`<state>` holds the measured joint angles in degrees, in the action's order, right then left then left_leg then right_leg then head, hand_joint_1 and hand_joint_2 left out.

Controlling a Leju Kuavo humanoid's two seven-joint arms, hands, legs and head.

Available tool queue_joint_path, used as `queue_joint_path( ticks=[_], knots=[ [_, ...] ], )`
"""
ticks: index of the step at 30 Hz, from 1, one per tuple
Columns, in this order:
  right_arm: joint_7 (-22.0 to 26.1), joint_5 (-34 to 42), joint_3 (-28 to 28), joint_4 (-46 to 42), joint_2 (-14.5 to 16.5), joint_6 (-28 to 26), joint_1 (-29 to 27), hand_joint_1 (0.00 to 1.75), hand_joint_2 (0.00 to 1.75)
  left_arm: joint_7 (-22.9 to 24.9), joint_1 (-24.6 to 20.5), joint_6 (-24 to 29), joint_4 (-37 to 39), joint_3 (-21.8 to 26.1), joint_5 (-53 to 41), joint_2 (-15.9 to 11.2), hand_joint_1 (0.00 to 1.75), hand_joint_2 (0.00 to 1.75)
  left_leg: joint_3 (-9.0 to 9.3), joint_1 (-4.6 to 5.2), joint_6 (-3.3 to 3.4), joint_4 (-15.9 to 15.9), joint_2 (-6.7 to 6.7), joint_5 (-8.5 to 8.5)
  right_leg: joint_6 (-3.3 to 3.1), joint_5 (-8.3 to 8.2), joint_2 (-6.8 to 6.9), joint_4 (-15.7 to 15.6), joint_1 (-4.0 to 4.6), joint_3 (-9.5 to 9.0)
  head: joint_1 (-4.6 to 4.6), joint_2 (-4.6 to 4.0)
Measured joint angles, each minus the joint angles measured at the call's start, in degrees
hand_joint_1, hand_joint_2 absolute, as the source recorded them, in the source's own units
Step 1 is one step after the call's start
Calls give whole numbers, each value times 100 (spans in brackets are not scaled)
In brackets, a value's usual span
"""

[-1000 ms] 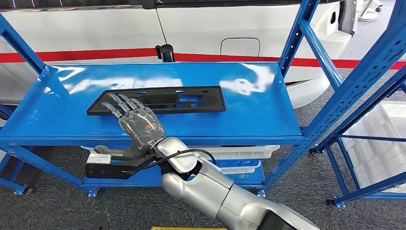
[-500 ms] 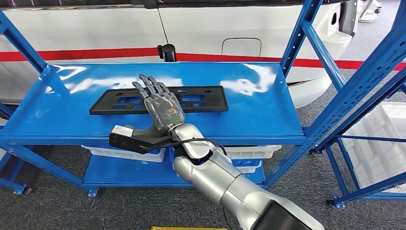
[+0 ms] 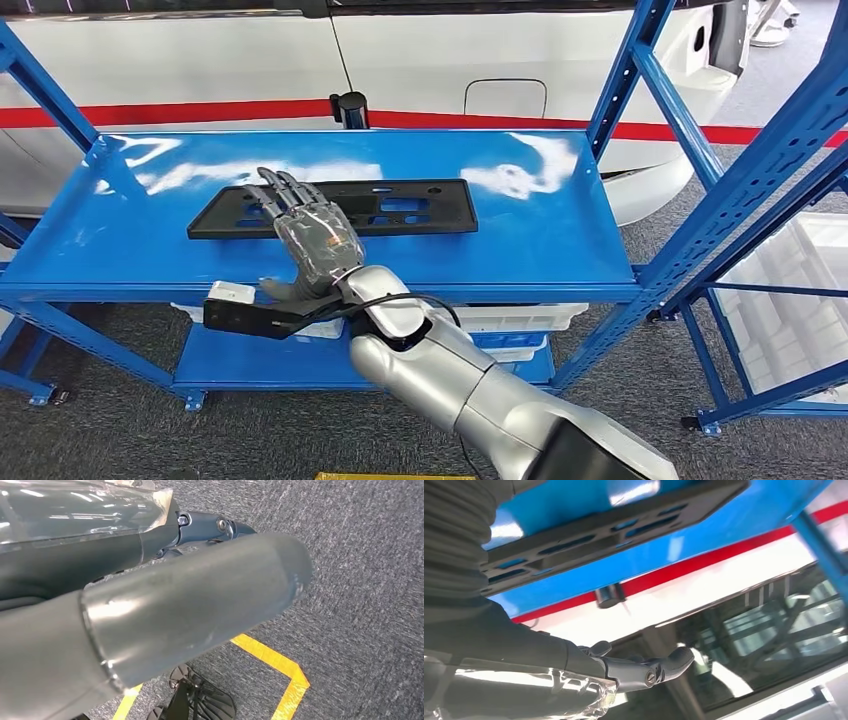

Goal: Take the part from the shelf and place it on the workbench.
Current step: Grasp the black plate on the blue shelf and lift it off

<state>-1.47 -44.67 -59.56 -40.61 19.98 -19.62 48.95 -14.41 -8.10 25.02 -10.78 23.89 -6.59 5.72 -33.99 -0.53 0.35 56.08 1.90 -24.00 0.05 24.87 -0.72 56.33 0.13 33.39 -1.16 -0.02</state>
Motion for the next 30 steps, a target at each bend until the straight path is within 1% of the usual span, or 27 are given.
queue_joint_path(
  ticks=[6, 11, 17, 22, 30],
  knots=[
    [-35, 172, -573, -364, 0, 72, -8, 0, 175, -103, 5, -19, 0, 22, -25, -3, 0, 0, 1, 0, 0, -1, -1, 0, 0, 0, 0, 0, 0, 0, 0, 0],
    [-30, 208, -829, -537, 0, 111, -10, 0, 175, -133, 4, -33, 0, 26, -34, -12, 0, 0, 0, 1, 0, 0, 0, 0, 0, 0, 0, 0, 0, 0, 1, 0],
    [12, 258, -1182, -785, 0, 127, -21, 0, 175, -183, -11, -263, 0, 37, 45, -45, 0, 0, 1, 1, 0, 0, -1, 0, 0, 0, 0, 0, 0, 0, 1, 0],
    [19, 292, -1371, -910, 0, 128, -25, 0, 175, -227, -20, -283, 0, 44, 51, -46, 0, 0, 1, 1, 0, 0, -1, 0, 0, 0, 0, 0, 0, 0, 1, 0],
    [50, 360, -1521, -983, 0, 128, -6, 0, 175, -256, -30, -246, 0, 54, 93, -45, 0, 0, 1, 1, 0, 0, 0, 0, 0, 0, 0, 0, 0, 0, 1, 0]
  ],
)
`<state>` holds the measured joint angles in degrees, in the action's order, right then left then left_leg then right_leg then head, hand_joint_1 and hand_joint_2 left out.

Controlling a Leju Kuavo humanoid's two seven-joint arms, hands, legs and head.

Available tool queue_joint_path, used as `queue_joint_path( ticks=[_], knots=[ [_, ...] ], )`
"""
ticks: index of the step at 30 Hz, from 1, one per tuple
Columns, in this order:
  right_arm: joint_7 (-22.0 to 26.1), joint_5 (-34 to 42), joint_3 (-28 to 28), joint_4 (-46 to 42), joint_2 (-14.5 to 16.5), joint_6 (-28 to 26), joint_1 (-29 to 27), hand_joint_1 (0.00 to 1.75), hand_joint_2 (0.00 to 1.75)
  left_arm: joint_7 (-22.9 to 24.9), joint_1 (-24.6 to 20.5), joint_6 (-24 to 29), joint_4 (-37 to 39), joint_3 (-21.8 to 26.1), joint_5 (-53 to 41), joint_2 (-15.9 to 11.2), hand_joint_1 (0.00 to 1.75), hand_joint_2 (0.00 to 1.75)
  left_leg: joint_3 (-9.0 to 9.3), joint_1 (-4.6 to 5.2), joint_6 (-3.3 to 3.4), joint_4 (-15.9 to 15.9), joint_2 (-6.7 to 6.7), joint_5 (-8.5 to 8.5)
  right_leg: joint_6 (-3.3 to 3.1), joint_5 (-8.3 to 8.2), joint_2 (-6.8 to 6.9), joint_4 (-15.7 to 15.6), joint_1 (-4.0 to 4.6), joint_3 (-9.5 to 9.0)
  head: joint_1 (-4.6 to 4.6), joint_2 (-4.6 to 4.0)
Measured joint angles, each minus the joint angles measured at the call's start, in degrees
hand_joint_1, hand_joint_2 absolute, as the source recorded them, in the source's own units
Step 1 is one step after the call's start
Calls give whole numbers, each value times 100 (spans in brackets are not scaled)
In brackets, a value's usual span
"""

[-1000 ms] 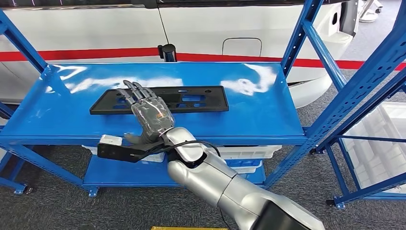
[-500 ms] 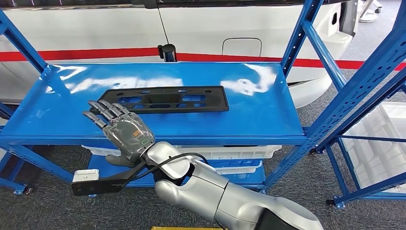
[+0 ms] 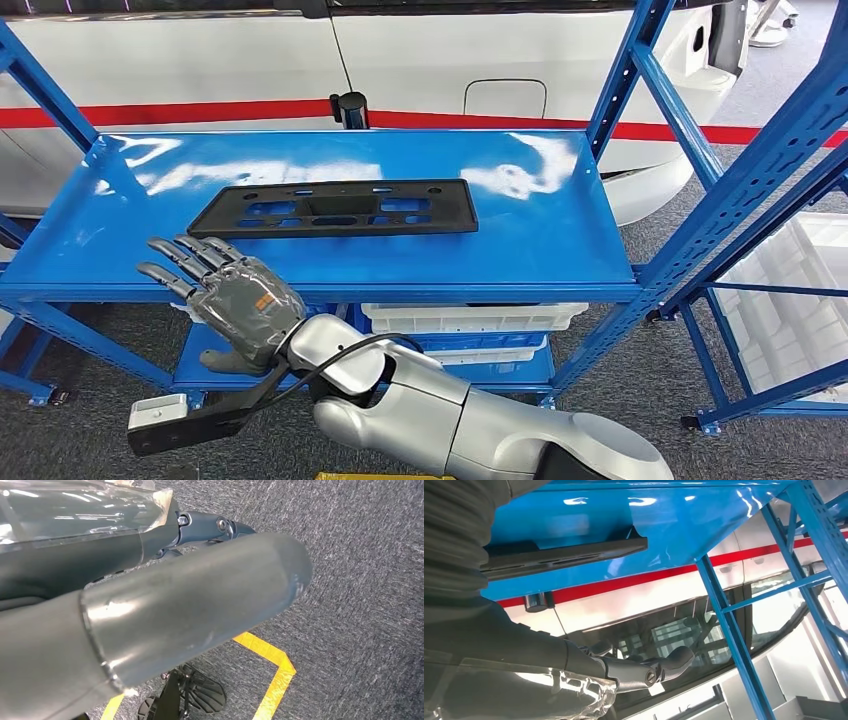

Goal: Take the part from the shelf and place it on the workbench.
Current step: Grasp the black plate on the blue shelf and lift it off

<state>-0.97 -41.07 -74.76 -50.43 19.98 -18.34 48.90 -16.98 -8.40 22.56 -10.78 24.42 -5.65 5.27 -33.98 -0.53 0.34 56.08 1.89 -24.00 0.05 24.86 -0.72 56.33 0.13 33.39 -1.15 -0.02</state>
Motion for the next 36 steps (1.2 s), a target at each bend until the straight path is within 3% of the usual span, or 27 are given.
queue_joint_path(
  ticks=[20, 23, 25, 27, 29, 30, 31, 32, 34, 35, 36],
  knots=[
    [6, -8, -177, -33, 0, 13, 38, 0, 175, -15, -5, 9, 2, 58, 23, 0, 0, 0, 0, 0, 0, 0, 0, 0, 0, 0, 0, 0, 0, 0, -1, 0],
    [12, 16, -195, -62, 3, 63, 52, 0, 175, -34, -10, 27, 2, 58, 34, -2, 0, 0, -3, 11, 65, 17, 1, -22, 35, -17, 0, -40, -35, -19, -4, 0],
    [14, 25, -197, -96, 5, 79, 79, 0, 175, -57, -16, 42, 2, 60, 47, 10, 0, 0, 80, -26, 130, -111, -8, 26, 51, 5, 3, -28, -12, -17, -3, 0],
    [16, 32, -203, -124, -1, 91, 115, 0, 175, -78, -30, 48, 2, 61, 59, 30, 0, 0, 176, -71, 173, -248, -26, 91, 36, 199, 8, 357, 2, 152, 18, 0],
    [18, 53, -228, -130, -11, 115, 123, 0, 175, -96, -38, 50, 3, 65, 67, 37, 0, 0, 191, -74, 178, -265, -40, 98, 31, 522, 12, 1145, -37, 530, 36, 0],
    [18, 68, -246, -131, -14, 126, 116, 0, 175, -102, -37, 50, 4, 69, 71, 38, 0, 0, 187, -76, 169, -261, -43, 92, 51, 625, 14, 1467, -63, 698, 37, 0],
    [18, 85, -263, -130, -15, 137, 110, 0, 175, -105, -34, 49, 5, 75, 75, 40, 0, 0, 185, -83, 151, -254, -42, 83, 93, 640, 17, 1587, -91, 768, 36, 0],
    [18, 104, -278, -131, -14, 146, 109, 0, 175, -107, -32, 48, 8, 81, 78, 42, 0, 0, 184, -97, 123, -235, -36, 67, 155, 553, 22, 1449, -121, 704, 37, 0],
    [18, 145, -301, -134, -11, 160, 114, 0, 175, -110, -31, 45, 10, 90, 81, 43, 0, 0, 180, -137, 29, -149, -16, 4, 280, 246, 30, 675, -184, 315, 39, 0],
    [17, 167, -311, -137, -8, 163, 121, 0, 175, -113, -31, 44, 11, 93, 84, 36, 0, 0, 165, -146, -33, -91, -5, -41, 300, 135, 25, 330, -195, 126, 49, 0],
    [16, 184, -320, -139, -5, 165, 128, 0, 175, -117, -30, 44, 12, 96, 86, 29, 0, 0, 148, -147, -89, -46, 2, -79, 279, 84, 18, 140, -197, 19, 50, 0]
  ],
)
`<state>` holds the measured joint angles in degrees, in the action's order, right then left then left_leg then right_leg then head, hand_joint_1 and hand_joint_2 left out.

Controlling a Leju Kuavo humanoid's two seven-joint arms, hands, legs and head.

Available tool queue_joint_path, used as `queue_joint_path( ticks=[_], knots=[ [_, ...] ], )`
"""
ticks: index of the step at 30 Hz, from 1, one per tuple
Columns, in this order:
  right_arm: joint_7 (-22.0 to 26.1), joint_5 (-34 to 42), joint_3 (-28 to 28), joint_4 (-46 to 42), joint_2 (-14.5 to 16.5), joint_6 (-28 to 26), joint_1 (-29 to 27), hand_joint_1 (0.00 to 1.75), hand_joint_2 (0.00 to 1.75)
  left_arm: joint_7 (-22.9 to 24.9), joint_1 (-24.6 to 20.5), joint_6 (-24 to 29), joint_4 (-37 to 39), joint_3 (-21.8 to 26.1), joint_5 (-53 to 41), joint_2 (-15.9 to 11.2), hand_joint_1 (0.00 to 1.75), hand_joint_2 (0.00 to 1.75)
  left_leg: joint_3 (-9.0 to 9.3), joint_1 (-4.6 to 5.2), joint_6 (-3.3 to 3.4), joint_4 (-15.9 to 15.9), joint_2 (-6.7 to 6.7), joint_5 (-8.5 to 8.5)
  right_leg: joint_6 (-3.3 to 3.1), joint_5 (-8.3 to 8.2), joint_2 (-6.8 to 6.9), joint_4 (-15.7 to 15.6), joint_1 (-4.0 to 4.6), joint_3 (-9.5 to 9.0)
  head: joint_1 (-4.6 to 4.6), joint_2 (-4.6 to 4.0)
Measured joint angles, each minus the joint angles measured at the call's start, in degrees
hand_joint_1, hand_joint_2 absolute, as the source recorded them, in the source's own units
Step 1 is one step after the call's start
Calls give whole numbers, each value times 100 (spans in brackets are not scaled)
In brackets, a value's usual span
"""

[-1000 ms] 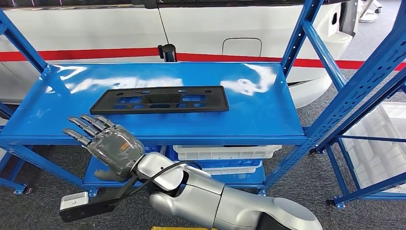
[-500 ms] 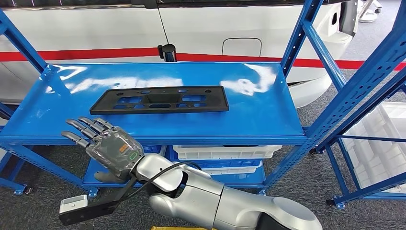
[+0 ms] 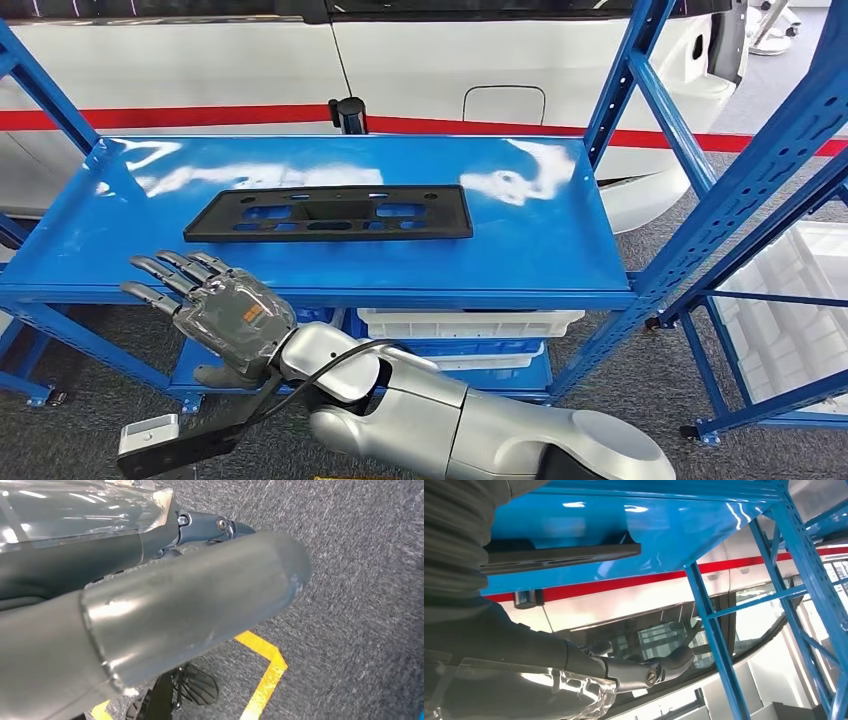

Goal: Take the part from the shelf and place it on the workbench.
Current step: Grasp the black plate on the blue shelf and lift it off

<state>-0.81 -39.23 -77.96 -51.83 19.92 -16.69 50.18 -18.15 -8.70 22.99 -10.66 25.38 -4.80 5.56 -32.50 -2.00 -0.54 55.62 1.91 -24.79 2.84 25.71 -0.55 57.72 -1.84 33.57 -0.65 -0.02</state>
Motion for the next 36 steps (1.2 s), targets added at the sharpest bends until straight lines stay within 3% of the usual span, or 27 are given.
queue_joint_path(
  ticks=[2, 5, 6, 8, 10, 11, 12, 13, 15, 16, 20, 22, 24, 25, 26, 27, 29, 31, 33, 36],
  knots=[
    [-7, 29, -18, -6, 5, 2, 19, 0, 175, -16, 8, -4, 4, 7, 9, -12, 0, 0, -18, 3, -82, 32, 4, -41, -106, 11, -17, -25, 34, -25, -2, 0],
    [-33, 56, -30, -15, 9, -9, 46, 0, 175, -60, 25, -43, 10, 21, 27, -17, 0, 0, -77, -36, -154, 185, -61, -142, -245, 24, -14, -18, 22, -37, -19, 0],
    [-42, 64, -32, -16, 9, -16, 57, 0, 175, -72, 27, -55, 10, 29, 29, -22, 0, 0, -190, -40, -167, 420, -101, -266, -279, 30, -7, -23, 20, -56, -26, 0],
    [-54, 77, -38, -15, 6, -25, 70, 0, 175, -84, 35, -63, 11, 41, 30, -36, 0, 0, -602, -33, -175, 1199, -158, -607, -330, 59, 10, -22, 54, -77, -37, 0],
    [-63, 86, -50, -13, 5, -27, 71, 0, 175, -86, 55, -69, 14, 45, 28, -45, 0, 0, -958, -32, -160, 1758, -167, -731, -367, 87, 17, -19, 90, -100, -37, 0],
    [-67, 90, -55, -13, 5, -27, 71, 0, 175, -86, 65, -70, 15, 45, 27, -48, 0, 0, -984, -30, -137, 1725, -169, -622, -378, 104, 16, -19, 105, -122, -37, 0],
    [-69, 92, -58, -13, 6, -28, 72, 0, 175, -86, 70, -70, 16, 45, 21, -51, 0, 0, -888, -25, -105, 1462, -172, -419, -381, 126, 15, -20, 115, -155, -37, 0],
    [-70, 92, -59, -13, 7, -31, 74, 0, 175, -86, 71, -70, 16, 45, 15, -54, 0, 0, -710, -14, -64, 1054, -181, -182, -377, 153, 15, -22, 121, -192, -38, 0],
    [-75, 92, -59, -13, 7, -37, 84, 0, 175, -86, 63, -71, 17, 45, 2, -64, 0, 0, -388, 36, 4, 392, -208, 71, -333, 211, 14, -34, 151, -252, -33, 0],
    [-79, 92, -59, -13, 6, -40, 92, 0, 175, -85, 58, -72, 18, 45, -1, -68, 0, 0, -312, 63, 29, 240, -214, 87, -304, 228, 15, -49, 158, -274, -32, 0],
    [-99, 85, -58, -13, 3, -67, 120, 0, 175, -80, 51, -75, 22, 47, -10, -69, 0, 0, -189, 87, 141, 140, -173, 28, -171, 263, 27, 152, 180, -266, -23, 0],
    [-109, 80, -58, -9, -3, -85, 131, 0, 175, -71, 38, -82, 23, 48, -15, -64, 0, 0, -122, 84, 199, 122, -159, 8, -190, 513, 31, 671, 175, 12, -8, 0],
    [-117, 78, -58, 8, -10, -93, 122, 0, 175, -57, 30, -85, 23, 47, -21, -63, 0, 0, -105, 103, 235, 123, -145, -22, -200, 777, 31, 1408, 171, 464, 0, 0],
    [-121, 77, -59, 19, -11, -93, 113, 0, 175, -51, 30, -85, 23, 47, -24, -61, 0, 0, -94, 114, 245, 124, -138, -40, -178, 824, 31, 1626, 172, 642, 0, 0],
    [-122, 77, -59, 27, -11, -93, 107, 0, 175, -47, 29, -85, 24, 46, -25, -56, 0, 0, -74, 125, 247, 125, -128, -59, -146, 775, 31, 1635, 175, 718, 1, 0],
    [-122, 76, -59, 32, -10, -93, 104, 0, 175, -46, 28, -85, 25, 46, -25, -50, 0, 0, -41, 137, 245, 125, -116, -83, -109, 626, 31, 1413, 180, 674, 0, 0],
    [-125, 72, -59, 36, -9, -95, 105, 0, 175, -45, 23, -85, 26, 47, -29, -36, 0, 0, 46, 154, 228, 126, -92, -141, -90, 178, 28, 578, 203, 373, 0, 0],
    [-130, 64, -58, 48, -8, -101, 112, 0, 175, -42, 10, -86, 27, 48, -36, -24, 0, 0, 96, 168, 182, 120, -75, -199, -198, -5, 25, 17, 243, 151, -6, 0],
    [-145, 55, -55, 62, -1, -108, 116, 0, 175, -40, -3, -91, 28, 47, -48, -11, 0, 0, 113, 171, 126, 161, -75, -199, -332, -13, 23, -93, 247, 79, -10, 0],
    [-161, 44, -51, 80, 5, -120, 131, 0, 175, -91, -16, -127, 30, 46, -60, 3, 0, 0, 61, 147, 52, 422, -102, -327, -420, -108, 41, -183, 161, -100, -18, 0]
  ],
)
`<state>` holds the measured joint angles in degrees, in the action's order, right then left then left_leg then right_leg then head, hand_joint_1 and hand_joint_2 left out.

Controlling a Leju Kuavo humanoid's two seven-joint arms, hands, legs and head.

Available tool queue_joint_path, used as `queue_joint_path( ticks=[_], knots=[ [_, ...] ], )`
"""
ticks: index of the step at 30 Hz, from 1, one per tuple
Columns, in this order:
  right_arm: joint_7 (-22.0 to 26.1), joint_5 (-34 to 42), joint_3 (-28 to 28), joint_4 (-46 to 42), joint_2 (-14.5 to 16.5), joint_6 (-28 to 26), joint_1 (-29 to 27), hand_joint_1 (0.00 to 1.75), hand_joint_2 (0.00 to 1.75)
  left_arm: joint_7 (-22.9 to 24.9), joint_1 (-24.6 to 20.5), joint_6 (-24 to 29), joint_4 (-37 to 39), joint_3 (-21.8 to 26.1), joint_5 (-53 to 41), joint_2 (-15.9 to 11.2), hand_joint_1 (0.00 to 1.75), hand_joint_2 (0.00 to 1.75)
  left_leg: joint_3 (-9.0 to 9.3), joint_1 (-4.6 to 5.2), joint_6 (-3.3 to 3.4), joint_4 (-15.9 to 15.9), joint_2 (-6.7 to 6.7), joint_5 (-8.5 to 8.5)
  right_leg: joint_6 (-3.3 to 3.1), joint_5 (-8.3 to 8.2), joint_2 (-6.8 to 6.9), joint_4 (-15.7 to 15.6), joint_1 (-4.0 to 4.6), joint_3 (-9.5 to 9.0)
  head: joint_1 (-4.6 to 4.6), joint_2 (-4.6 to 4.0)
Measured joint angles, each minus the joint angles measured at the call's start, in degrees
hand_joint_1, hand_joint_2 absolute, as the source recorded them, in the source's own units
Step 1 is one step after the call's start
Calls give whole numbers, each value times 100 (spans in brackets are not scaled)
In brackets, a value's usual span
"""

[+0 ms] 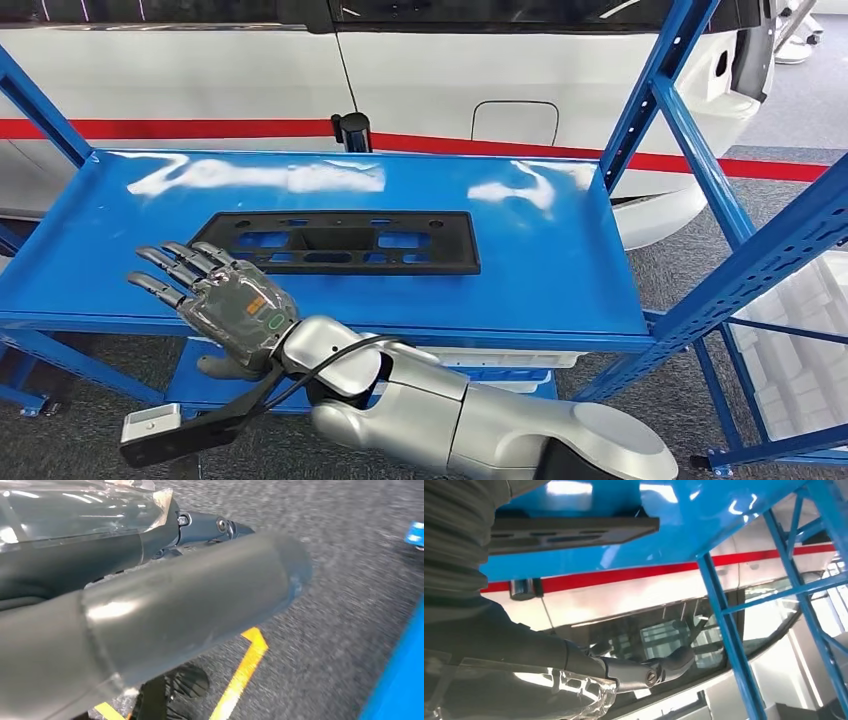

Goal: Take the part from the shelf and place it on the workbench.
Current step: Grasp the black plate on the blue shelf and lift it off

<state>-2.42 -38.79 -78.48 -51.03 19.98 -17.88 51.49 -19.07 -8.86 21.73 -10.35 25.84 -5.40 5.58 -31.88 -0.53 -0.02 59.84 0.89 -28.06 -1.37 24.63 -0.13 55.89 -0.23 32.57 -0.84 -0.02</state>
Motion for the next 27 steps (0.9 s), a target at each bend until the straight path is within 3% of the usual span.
queue_joint_path(
  ticks=[3, 4, 5, 6, 8, 9, 10, 12, 16, 20, 25, 27],
  knots=[
    [-2, -1, -1, 25, -1, -4, 3, 0, 175, -71, -10, -35, 1, -3, 4, 3, 0, 0, -536, -61, -116, 948, -40, -461, -36, 16, 10, -27, -33, -56, -17, 0],
    [-4, -1, -2, 37, -1, -4, -11, 0, 175, -79, -3, -39, 1, -2, 7, -3, 0, 0, -730, -89, -153, 1208, -48, -536, -38, 28, 7, -26, -39, -61, -16, 0],
    [-6, -1, -3, 51, -2, -4, -22, 0, 175, -83, 4, -42, 2, -2, 10, -10, 0, 0, -846, -118, -187, 1288, -56, -500, -31, 44, 1, -24, -49, -72, -16, 0],
    [-8, -1, -3, 65, -2, -4, -29, 0, 175, -87, 9, -45, 2, -1, 13, -19, 0, 0, -850, -149, -222, 1142, -66, -337, -9, 66, -5, -20, -67, -91, -18, 0],
    [-10, -1, -3, 85, -1, -4, -29, 0, 175, -94, 11, -46, 3, -1, 13, -31, 0, 0, -592, -218, -305, 374, -92, 176, 74, 128, -14, 4, -101, -148, -22, 0],
    [-10, -1, -4, 93, -2, -4, -28, 0, 175, -97, 9, -47, 4, -1, 13, -29, 0, 0, -471, -235, -312, 25, -96, 301, 120, 160, -17, 27, -107, -166, -34, 0],
    [-11, -4, -4, 100, -2, -4, -25, 0, 175, -98, 7, -50, 6, -1, 13, -26, 0, 0, -388, -238, -294, -187, -99, 354, 165, 191, -18, 41, -95, -165, -42, 0],
    [-38, -28, -5, 116, -5, -8, -22, 0, 175, -99, 9, -55, 7, 0, 15, -16, 0, 0, -364, -218, -205, -254, -85, 345, 231, 245, -16, 58, -55, -129, -51, 0],
    [-210, -95, 1, 191, -13, -60, 3, 0, 175, -103, 1, -108, 8, 2, 3, -16, 0, 0, -345, -171, -184, -253, -52, 444, 196, 274, 1, 28, -42, -139, -30, 0],
    [-483, -162, 124, 531, -16, -255, 66, 0, 175, -120, 0, -181, 8, 2, 6, -31, 0, 0, -345, -113, -103, -250, -32, 427, 199, 260, 12, -30, -54, -168, -29, 0],
    [-702, -332, 308, 1243, -23, -444, 156, 0, 175, -80, 7, -174, 8, 2, 47, -60, 0, 0, -346, -90, -69, -245, -32, 419, 243, 237, 13, -49, -68, -185, -32, 0],
    [-751, -386, 385, 1533, -28, -506, 164, 0, 175, -67, 15, -158, 8, 2, 60, -70, 0, 0, -351, -85, -64, -242, -34, 422, 294, 227, 13, -49, -69, -202, -33, 0]
  ],
)
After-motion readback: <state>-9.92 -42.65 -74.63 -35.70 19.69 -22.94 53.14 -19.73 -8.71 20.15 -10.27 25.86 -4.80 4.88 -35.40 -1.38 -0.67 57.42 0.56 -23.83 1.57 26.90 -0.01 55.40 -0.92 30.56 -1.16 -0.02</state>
